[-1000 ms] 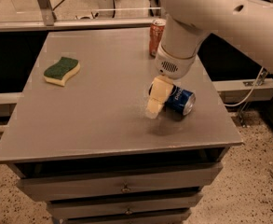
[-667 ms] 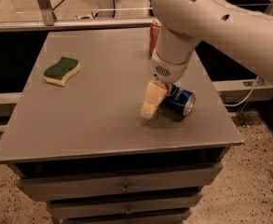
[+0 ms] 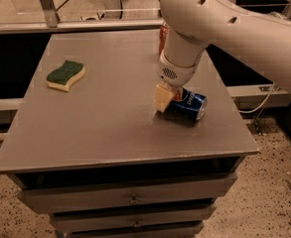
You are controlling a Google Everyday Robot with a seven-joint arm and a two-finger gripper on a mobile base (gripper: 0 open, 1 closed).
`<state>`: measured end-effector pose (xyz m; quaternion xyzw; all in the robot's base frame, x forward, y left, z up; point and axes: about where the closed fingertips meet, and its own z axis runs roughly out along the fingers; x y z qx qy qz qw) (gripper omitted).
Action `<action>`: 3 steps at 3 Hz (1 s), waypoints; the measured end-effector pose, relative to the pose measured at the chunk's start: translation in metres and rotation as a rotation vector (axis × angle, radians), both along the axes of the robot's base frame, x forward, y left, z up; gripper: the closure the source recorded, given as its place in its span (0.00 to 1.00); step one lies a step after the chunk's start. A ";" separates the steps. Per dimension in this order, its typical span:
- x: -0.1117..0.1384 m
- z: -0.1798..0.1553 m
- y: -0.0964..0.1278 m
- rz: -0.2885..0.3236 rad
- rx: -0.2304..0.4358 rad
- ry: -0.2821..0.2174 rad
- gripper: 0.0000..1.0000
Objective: Place pepsi can upright
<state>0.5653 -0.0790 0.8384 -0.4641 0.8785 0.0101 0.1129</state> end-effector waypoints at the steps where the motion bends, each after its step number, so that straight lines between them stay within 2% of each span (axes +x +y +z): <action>1: 0.010 0.015 -0.005 -0.008 0.023 -0.034 0.84; 2: 0.018 0.043 -0.009 0.010 0.085 -0.112 1.00; 3: 0.023 0.080 -0.012 0.058 0.205 -0.225 1.00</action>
Offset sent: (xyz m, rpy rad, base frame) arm 0.0304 -0.0184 0.0927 0.1931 -0.2487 0.0455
